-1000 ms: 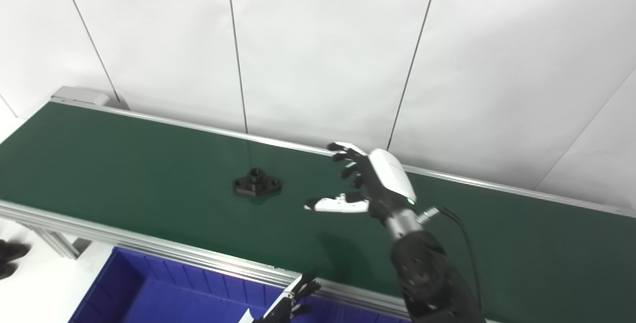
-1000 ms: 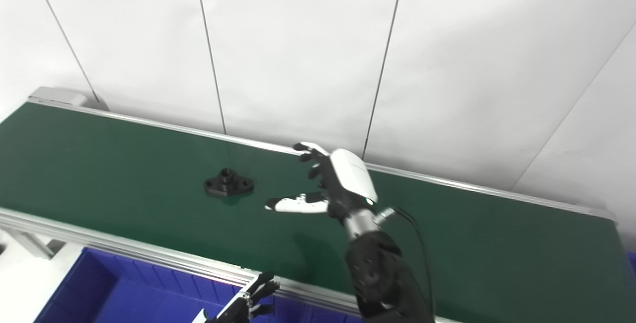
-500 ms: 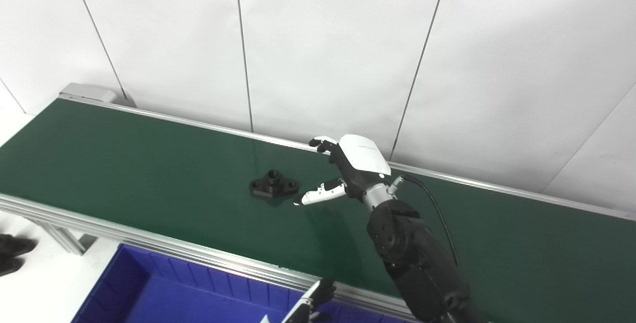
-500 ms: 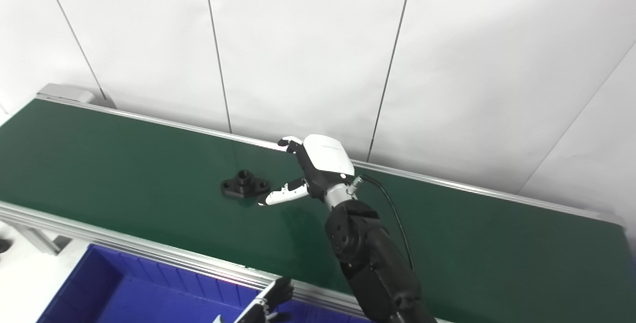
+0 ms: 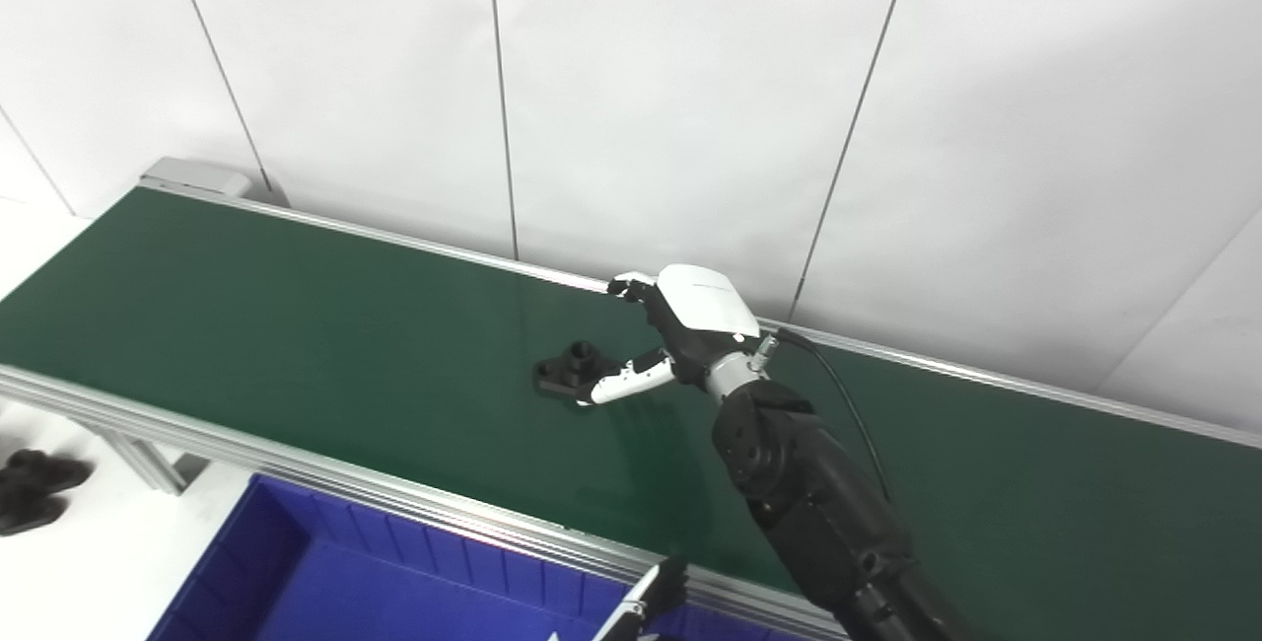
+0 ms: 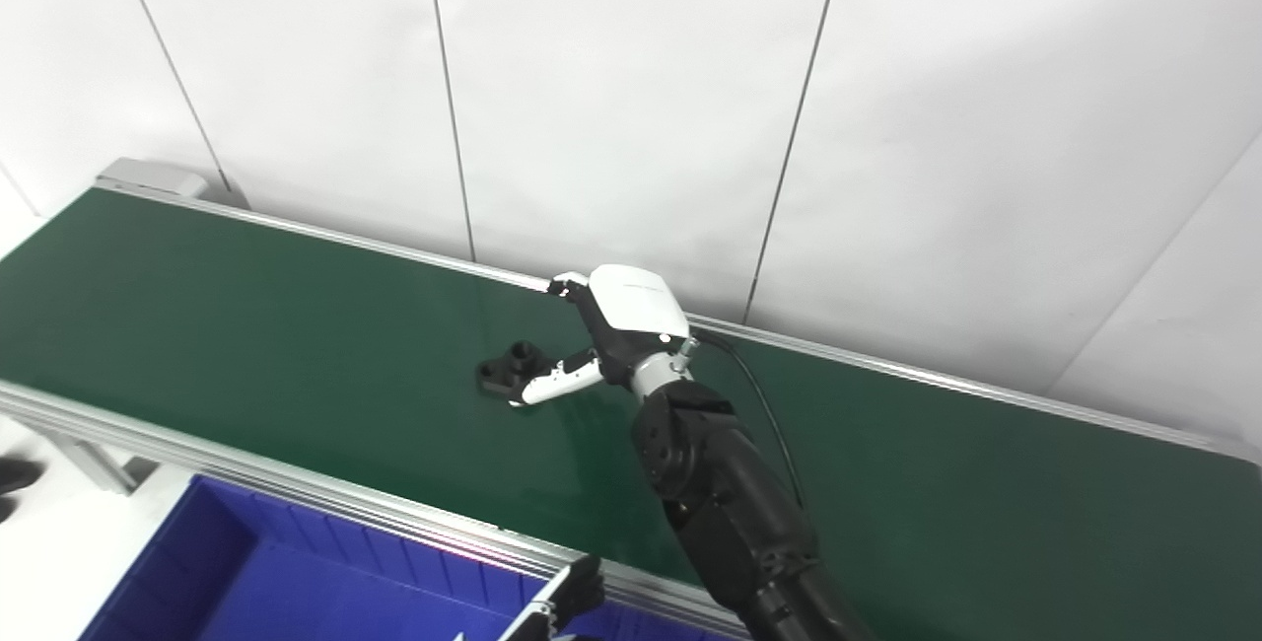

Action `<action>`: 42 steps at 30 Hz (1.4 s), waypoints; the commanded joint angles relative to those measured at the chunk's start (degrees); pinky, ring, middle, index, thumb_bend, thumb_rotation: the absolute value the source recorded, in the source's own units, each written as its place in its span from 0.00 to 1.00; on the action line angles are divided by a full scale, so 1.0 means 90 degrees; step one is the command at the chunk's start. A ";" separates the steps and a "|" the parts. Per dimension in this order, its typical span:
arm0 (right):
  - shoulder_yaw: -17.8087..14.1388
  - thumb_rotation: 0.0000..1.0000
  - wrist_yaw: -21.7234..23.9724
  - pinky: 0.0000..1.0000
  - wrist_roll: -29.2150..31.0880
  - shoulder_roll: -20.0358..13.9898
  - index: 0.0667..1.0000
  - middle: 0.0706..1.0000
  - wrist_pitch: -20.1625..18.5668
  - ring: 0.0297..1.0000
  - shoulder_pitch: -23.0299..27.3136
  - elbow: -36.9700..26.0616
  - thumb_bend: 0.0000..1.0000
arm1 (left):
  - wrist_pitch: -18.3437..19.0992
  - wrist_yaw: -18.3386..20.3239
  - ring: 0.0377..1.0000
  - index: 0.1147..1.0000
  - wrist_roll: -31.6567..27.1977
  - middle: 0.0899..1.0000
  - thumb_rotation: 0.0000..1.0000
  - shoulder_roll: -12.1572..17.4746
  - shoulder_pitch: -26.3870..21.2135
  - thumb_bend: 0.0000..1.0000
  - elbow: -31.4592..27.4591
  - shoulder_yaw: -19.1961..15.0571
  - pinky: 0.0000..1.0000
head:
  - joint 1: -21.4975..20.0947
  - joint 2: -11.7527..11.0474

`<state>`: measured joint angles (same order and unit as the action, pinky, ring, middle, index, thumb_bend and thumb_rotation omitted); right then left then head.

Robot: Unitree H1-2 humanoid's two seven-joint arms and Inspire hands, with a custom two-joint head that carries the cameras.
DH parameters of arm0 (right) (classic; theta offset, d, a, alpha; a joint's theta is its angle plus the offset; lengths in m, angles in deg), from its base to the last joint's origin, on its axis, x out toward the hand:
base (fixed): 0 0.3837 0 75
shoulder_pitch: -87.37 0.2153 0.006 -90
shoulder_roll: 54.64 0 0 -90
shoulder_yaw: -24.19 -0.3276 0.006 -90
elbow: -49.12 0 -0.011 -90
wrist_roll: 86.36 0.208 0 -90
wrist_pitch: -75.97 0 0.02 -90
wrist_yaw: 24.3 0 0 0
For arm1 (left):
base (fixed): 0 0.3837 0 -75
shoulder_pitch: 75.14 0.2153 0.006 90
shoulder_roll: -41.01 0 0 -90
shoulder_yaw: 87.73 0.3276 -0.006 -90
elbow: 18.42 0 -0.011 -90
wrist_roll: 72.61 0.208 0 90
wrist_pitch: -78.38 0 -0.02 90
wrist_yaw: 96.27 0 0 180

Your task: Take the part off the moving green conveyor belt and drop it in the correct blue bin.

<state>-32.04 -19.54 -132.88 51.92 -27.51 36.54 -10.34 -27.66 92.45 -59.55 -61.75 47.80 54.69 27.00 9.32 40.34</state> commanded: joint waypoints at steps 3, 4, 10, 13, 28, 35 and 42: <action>0.0023 0.46 -0.0289 0.53 0.0038 0.0248 0.80 0.77 0.0250 0.66 0.0354 0.0273 0.95 | 0.0011 -0.0073 0.95 0.97 0.0163 0.96 0.60 -0.0189 0.0174 0.98 -0.0231 0.0303 0.83 | 0.0058 0.0011; -0.0011 0.45 -0.0345 0.55 0.0102 0.0271 0.79 0.77 0.0292 0.66 0.0346 0.0377 0.95 | 0.0014 -0.0084 0.95 0.96 0.0153 0.97 0.61 -0.0194 0.0182 0.98 -0.0233 0.0333 0.83 | 0.0082 0.0009; -0.0107 0.43 -0.0628 0.53 0.0312 0.0284 0.76 0.75 0.0464 0.66 0.0337 0.0784 0.92 | 0.0151 -0.0111 0.94 0.96 0.0255 0.96 0.62 -0.0169 0.0249 0.98 -0.0349 0.0493 0.83 | 0.0220 0.0046; -0.0004 0.42 -0.0689 0.50 0.0257 0.0293 0.76 0.71 0.0426 0.63 0.0326 0.0950 0.89 | 0.0197 -0.0144 0.94 0.96 0.0274 0.95 0.62 -0.0175 0.0273 0.98 -0.0384 0.0567 0.83 | 0.0285 0.0068; 0.1040 0.00 -0.1629 0.20 -0.0649 0.0339 0.48 0.37 0.0288 0.25 0.0257 0.1808 0.52 | 0.0576 -0.0218 0.95 0.96 0.0340 0.97 0.58 -0.0100 0.0257 0.95 -0.0561 0.0804 0.84 | 0.0401 0.0137; 0.0944 0.00 -0.1533 0.20 -0.0646 0.0363 0.48 0.38 0.0123 0.26 0.0135 0.1713 0.52 | 0.0615 -0.0227 0.95 0.96 0.0242 0.97 0.56 -0.0101 0.0248 0.95 -0.0606 0.0820 0.83 | 0.0407 0.0180; 0.0813 0.00 -0.1461 0.20 -0.0630 0.0318 0.48 0.37 0.0052 0.27 -0.0043 0.1572 0.52 | 0.0627 -0.0235 0.95 0.96 0.0237 0.97 0.57 -0.0053 0.0235 0.96 -0.0642 0.0798 0.83 | 0.0311 0.0186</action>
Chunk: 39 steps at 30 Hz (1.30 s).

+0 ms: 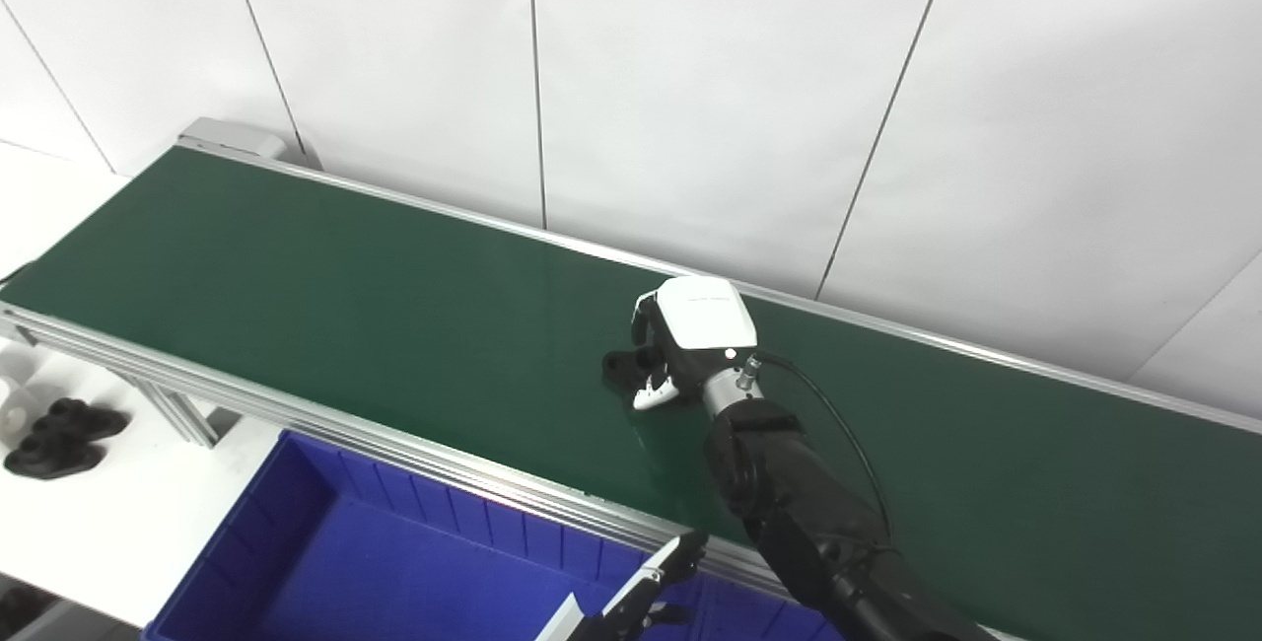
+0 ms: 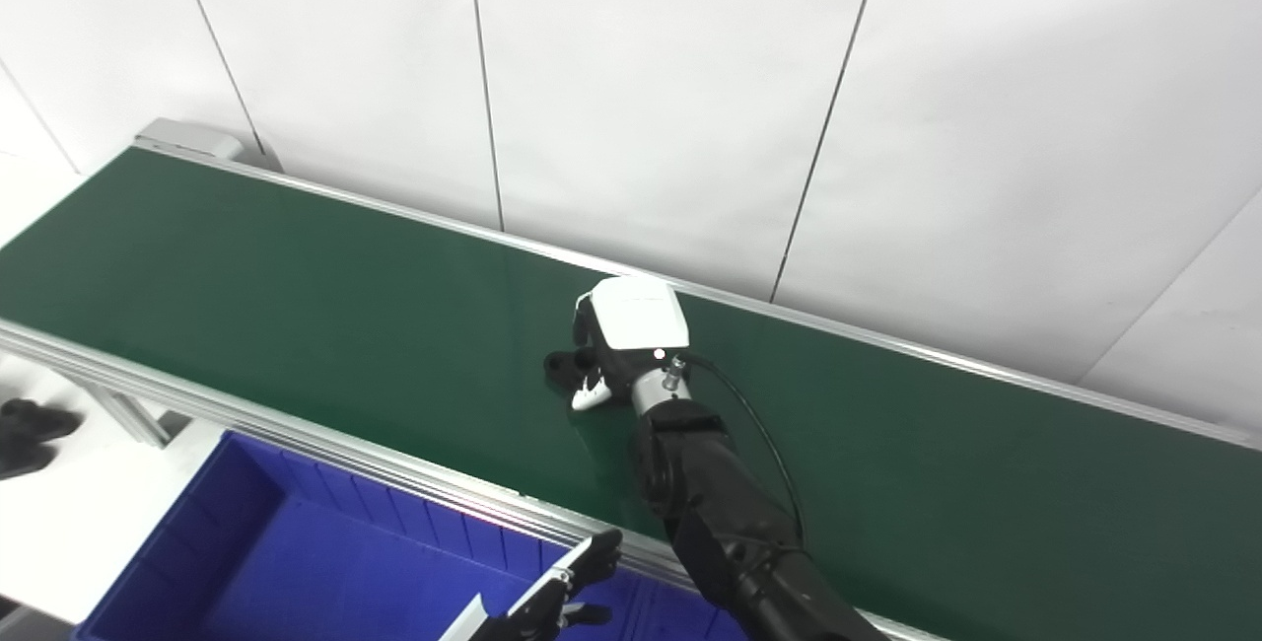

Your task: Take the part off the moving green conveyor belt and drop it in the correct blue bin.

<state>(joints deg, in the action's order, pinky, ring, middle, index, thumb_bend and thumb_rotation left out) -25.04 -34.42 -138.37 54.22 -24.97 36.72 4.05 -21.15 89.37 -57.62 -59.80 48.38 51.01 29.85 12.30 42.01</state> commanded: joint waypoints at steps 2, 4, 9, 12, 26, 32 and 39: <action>-0.0002 0.00 0.0158 0.20 -0.0022 0.0029 0.48 0.38 -0.0230 0.27 -0.0103 -0.0084 0.52 | -0.0101 0.0114 0.95 0.97 -0.0002 0.97 0.58 -0.0246 0.0152 0.96 -0.0224 0.0460 0.84 | -0.0088 0.0006; -0.0011 0.00 0.0186 0.19 -0.0040 -0.0034 0.48 0.37 -0.0238 0.25 -0.0132 -0.0205 0.52 | -0.0087 0.0135 0.96 0.97 -0.0008 0.97 0.59 -0.0207 0.0141 0.96 -0.0237 0.0444 0.84 | -0.0117 0.0014; -0.0191 0.00 0.0438 0.20 0.0103 -0.0244 0.47 0.38 -0.0177 0.25 -0.0203 -0.0901 0.52 | -0.0149 0.0140 0.95 0.97 -0.0105 0.97 0.59 -0.0116 0.0084 0.96 -0.0254 0.0379 0.82 | -0.0363 0.0060; -0.0416 0.00 0.0936 0.18 0.0202 -0.0443 0.46 0.37 -0.0389 0.23 -0.0338 -0.1921 0.52 | -0.0123 0.0146 0.94 0.97 -0.0196 0.97 0.58 -0.0028 0.0057 0.96 -0.0316 0.0309 0.82 | -0.0638 0.0110; -0.0871 0.00 0.2560 0.23 -0.0890 -0.1046 0.50 0.44 -0.1386 0.34 -0.1219 -0.5790 0.51 | -0.0495 0.0375 0.97 1.00 -0.1262 0.97 0.51 0.0580 -0.0192 0.85 -0.0181 -0.0436 0.93 | -0.2181 0.0373; -0.0952 0.00 0.3299 0.25 -0.1635 -0.1020 0.53 0.43 -0.1546 0.34 -0.1881 -0.7014 0.50 | -0.0592 0.0567 0.98 1.00 -0.1764 0.96 0.63 0.0916 -0.0303 0.87 -0.0120 -0.0861 0.95 | -0.2989 0.0578; -0.1238 0.00 0.3856 0.32 -0.2363 -0.0725 0.52 0.46 -0.1554 0.36 -0.3219 -0.8142 0.51 | -0.0532 0.0773 1.00 1.00 -0.2244 0.97 0.70 0.1201 -0.0361 0.87 -0.0194 -0.1329 1.00 | -0.3766 0.0975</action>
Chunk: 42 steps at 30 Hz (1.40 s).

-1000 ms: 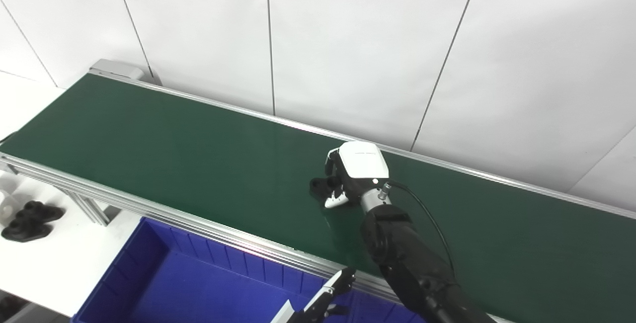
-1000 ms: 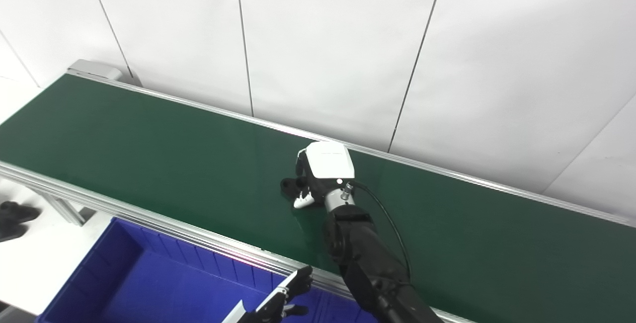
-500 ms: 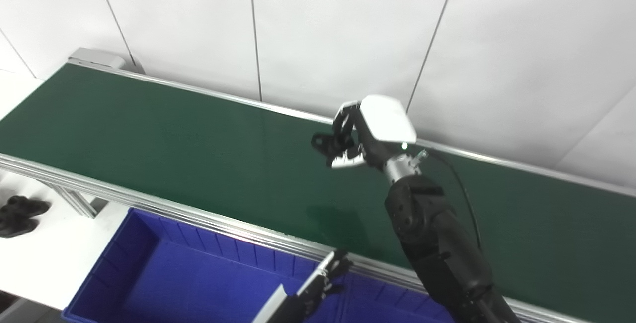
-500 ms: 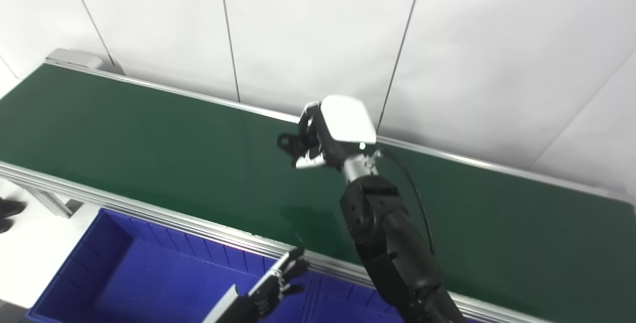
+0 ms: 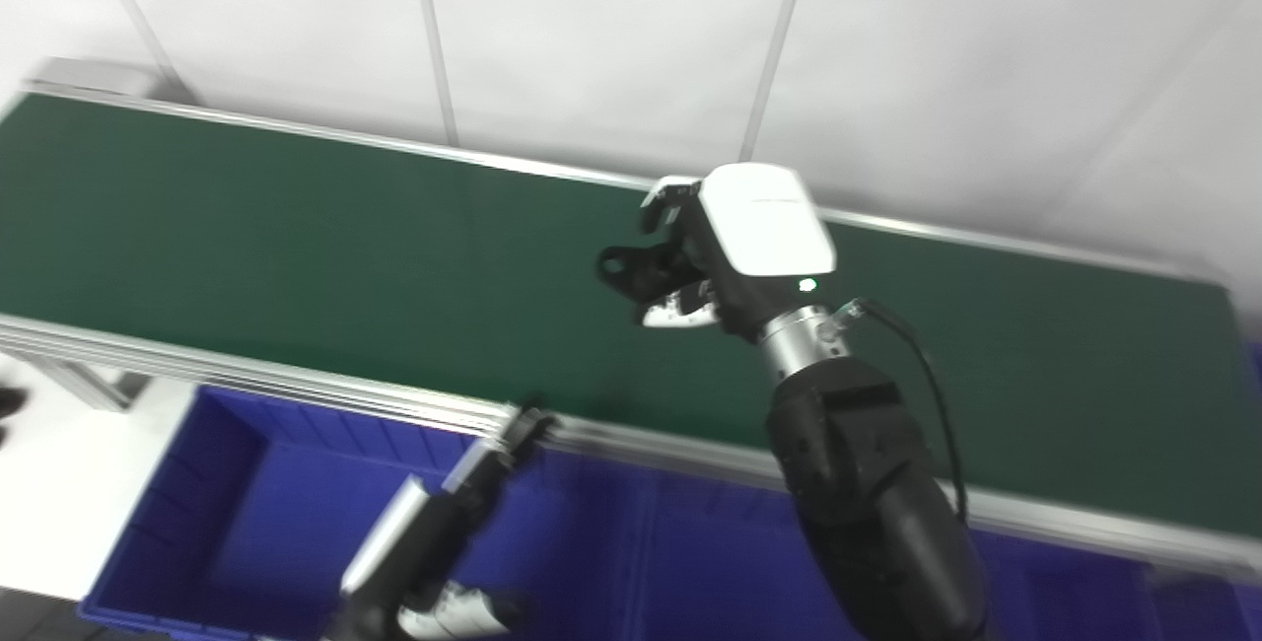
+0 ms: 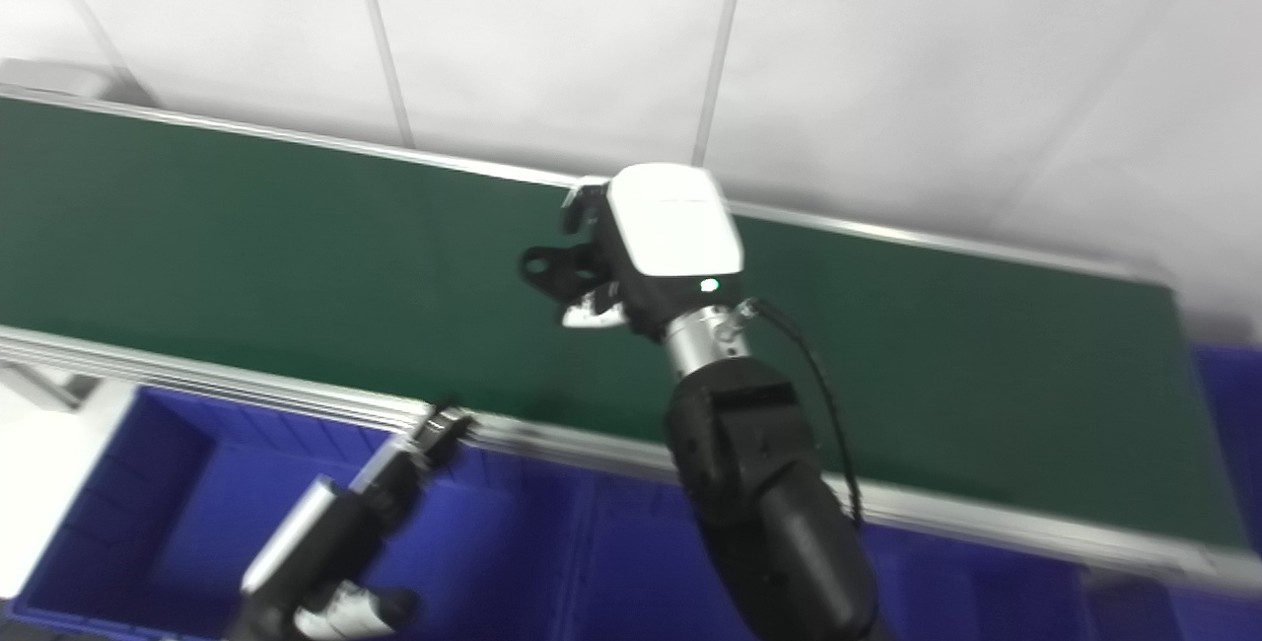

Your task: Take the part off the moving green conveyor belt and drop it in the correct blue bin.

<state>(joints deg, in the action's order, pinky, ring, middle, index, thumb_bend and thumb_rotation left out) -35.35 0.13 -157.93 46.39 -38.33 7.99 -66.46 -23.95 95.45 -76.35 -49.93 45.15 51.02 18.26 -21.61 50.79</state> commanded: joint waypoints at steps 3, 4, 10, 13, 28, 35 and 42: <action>-0.0231 0.00 -0.0021 0.25 -0.0380 0.0221 0.52 0.42 0.0100 0.34 -0.0766 -0.0766 0.50 | -0.0163 0.0200 1.00 1.00 -0.0305 0.98 0.72 0.0222 -0.0019 0.84 -0.0243 -0.0180 1.00 | -0.0128 0.0110; -0.0275 0.00 -0.0119 0.25 -0.0404 0.0241 0.53 0.42 0.0153 0.34 -0.1153 -0.0992 0.50 | -0.0101 0.0237 1.00 1.00 -0.0367 0.98 0.72 0.0278 -0.0024 0.84 -0.0281 -0.0223 1.00 | -0.0226 0.0150; -0.0309 0.00 -0.0371 0.22 -0.0659 0.0514 0.46 0.47 0.0398 0.37 -0.2677 -0.1720 0.51 | 0.0144 0.0398 1.00 1.00 -0.0520 0.99 0.75 0.0452 -0.0057 0.78 -0.0438 -0.0430 1.00 | -0.0377 0.0220; -0.0237 0.00 -0.0691 0.20 -0.0621 0.0596 0.45 0.48 0.0596 0.37 -0.3385 -0.1817 0.51 | 0.0181 0.0448 1.00 1.00 -0.0538 0.99 0.76 0.0456 -0.0082 0.78 -0.0427 -0.0486 1.00 | -0.0321 0.0248; -0.0538 0.00 -0.1575 0.31 0.0205 0.0366 0.53 0.44 0.0719 0.35 -0.4392 -0.0122 0.51 | 0.0193 0.0544 1.00 1.00 -0.0411 0.99 0.73 0.0332 -0.0078 0.75 -0.0374 -0.0474 1.00 | -0.0073 0.0175; -0.0638 0.21 -0.1015 0.48 -0.0093 0.0391 0.62 0.59 0.0377 0.57 -0.4307 0.0103 0.71 | 0.0281 0.0524 1.00 1.00 -0.0386 0.99 0.72 0.0258 -0.0023 0.77 -0.0460 -0.0430 1.00 | 0.0001 0.0126; -0.0651 0.45 -0.0800 0.57 -0.0322 0.0397 0.71 0.72 0.0359 0.66 -0.4290 0.0192 0.86 | 0.0227 0.0502 1.00 1.00 -0.0246 0.98 0.73 0.0182 0.0036 0.80 -0.0453 -0.0449 1.00 | 0.0114 0.0102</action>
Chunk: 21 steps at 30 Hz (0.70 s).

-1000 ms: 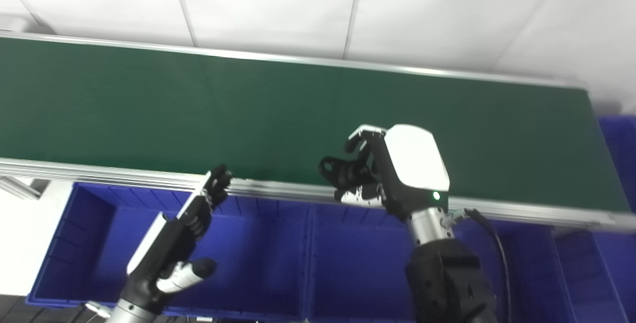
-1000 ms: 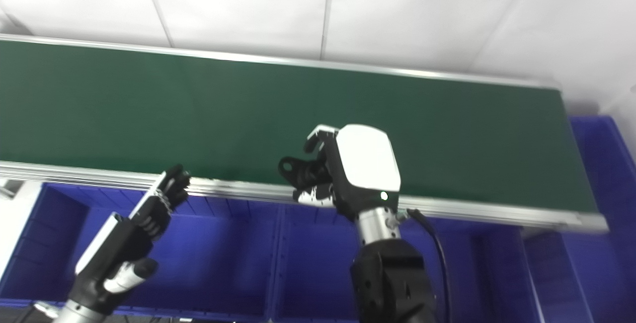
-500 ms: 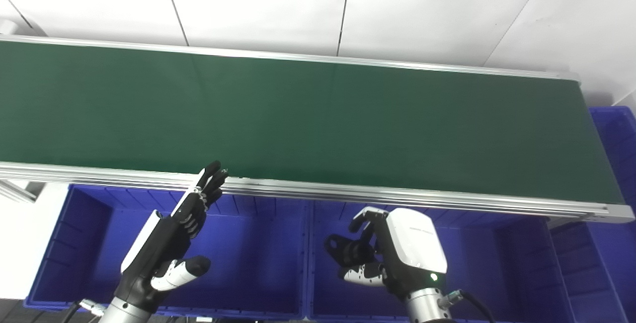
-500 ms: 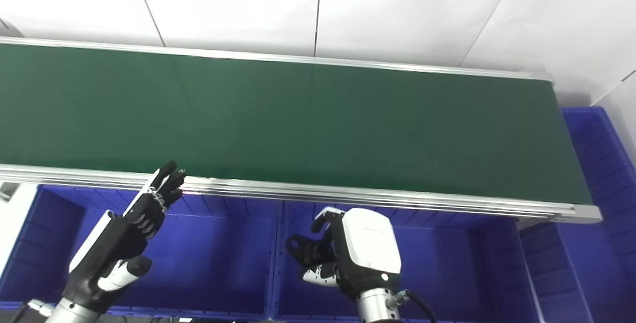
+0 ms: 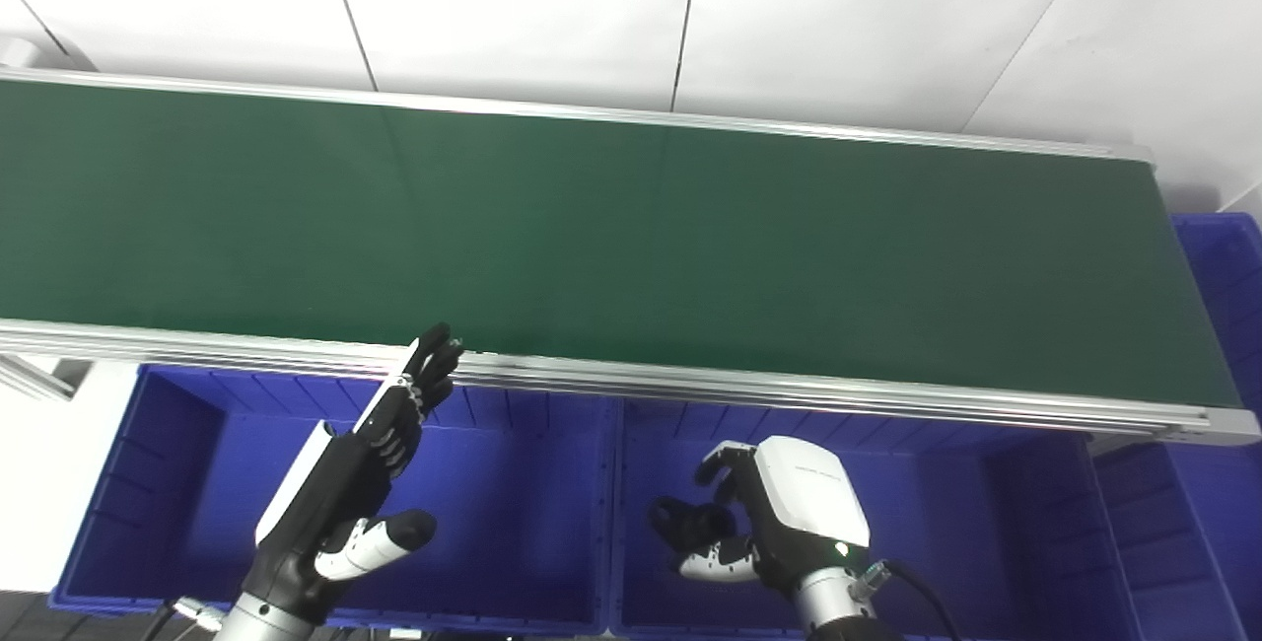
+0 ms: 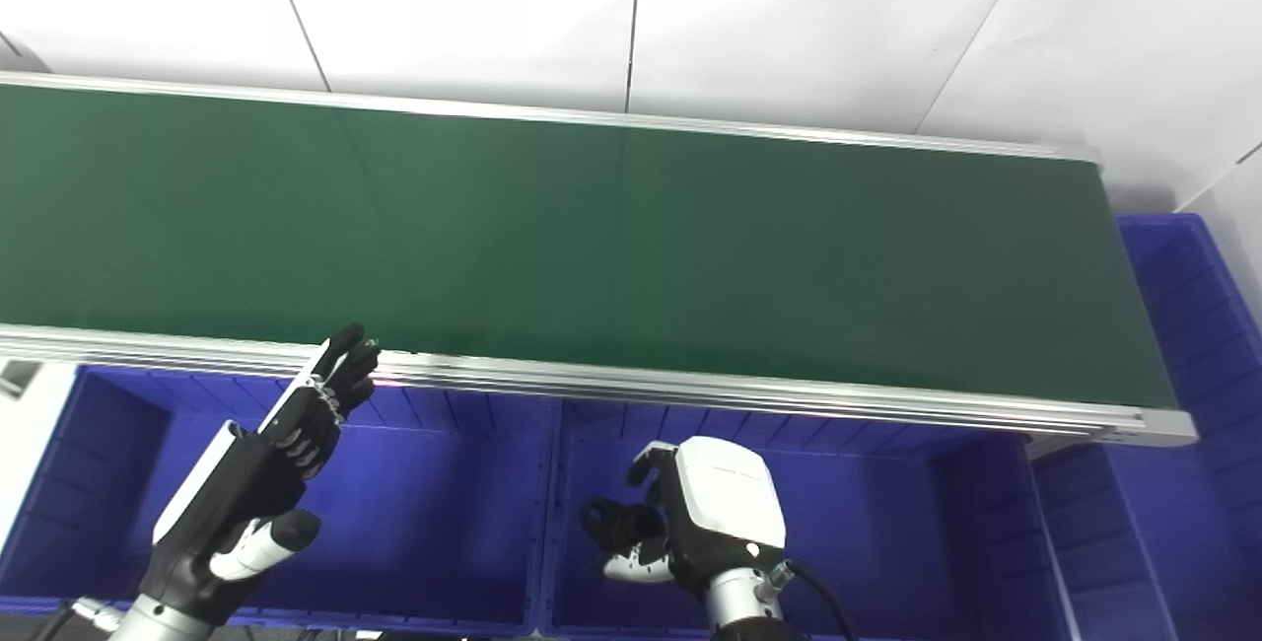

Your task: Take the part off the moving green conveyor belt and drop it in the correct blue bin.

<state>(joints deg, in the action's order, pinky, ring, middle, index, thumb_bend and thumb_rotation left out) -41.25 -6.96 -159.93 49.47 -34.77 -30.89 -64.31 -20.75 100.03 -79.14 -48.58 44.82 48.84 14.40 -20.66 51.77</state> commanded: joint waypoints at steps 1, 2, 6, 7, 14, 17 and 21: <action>0.0009 0.47 0.0010 0.59 -0.0129 0.0054 0.71 0.73 -0.0034 0.67 0.0037 -0.0037 0.87 | -0.0144 -0.0002 1.00 1.00 0.0065 0.98 0.73 0.0026 0.0078 0.79 -0.0209 -0.0025 1.00 | 0.0007 -0.0006; 0.0014 0.48 0.0016 0.59 -0.0157 0.0058 0.72 0.73 -0.0029 0.67 0.0039 -0.0032 0.87 | -0.0132 0.0009 1.00 1.00 0.0042 0.98 0.73 0.0024 0.0084 0.79 -0.0221 -0.0026 1.00 | 0.0023 0.0000; 0.0008 0.55 0.0131 0.69 -0.0219 0.0089 0.74 0.77 -0.0031 0.72 0.0013 -0.0111 0.92 | -0.0171 0.0037 1.00 1.00 0.0009 0.98 0.72 0.0032 0.0088 0.79 -0.0197 -0.0036 1.00 | 0.0067 0.0008; 0.0004 0.57 0.0180 0.72 -0.0234 0.0093 0.74 0.78 -0.0033 0.73 0.0005 -0.0146 0.94 | -0.0187 0.0035 1.00 1.00 0.0026 0.98 0.72 0.0031 0.0086 0.80 -0.0188 -0.0039 1.00 | 0.0067 0.0008; -0.0011 0.71 0.0053 0.69 0.0078 0.0031 0.76 0.79 0.0176 0.74 -0.0038 -0.0264 1.00 | -0.0143 0.0039 1.00 1.00 0.0068 0.97 0.72 0.0050 0.0079 0.81 -0.0177 -0.0043 1.00 | 0.0063 -0.0092; -0.0156 0.77 -0.0186 0.67 0.1171 0.0224 0.75 0.77 0.0250 0.73 -0.0314 -0.0647 0.92 | -0.0227 0.0056 1.00 1.00 0.0052 0.97 0.72 0.0047 0.0088 0.80 -0.0117 -0.0034 1.00 | 0.0105 -0.0195; -0.0233 0.93 -0.0363 0.64 0.3460 0.0777 0.74 0.75 0.0261 0.73 -0.1186 -0.1790 0.78 | -0.0379 0.0071 1.00 1.00 0.0053 0.96 0.72 0.0052 0.0106 0.81 0.0002 -0.0045 1.00 | 0.0202 -0.0358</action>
<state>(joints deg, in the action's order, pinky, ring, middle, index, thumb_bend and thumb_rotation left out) -43.89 -7.43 -137.91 53.51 -34.55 -37.73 -75.45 -21.31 100.19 -78.41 -48.64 45.37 49.41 14.29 -19.07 48.87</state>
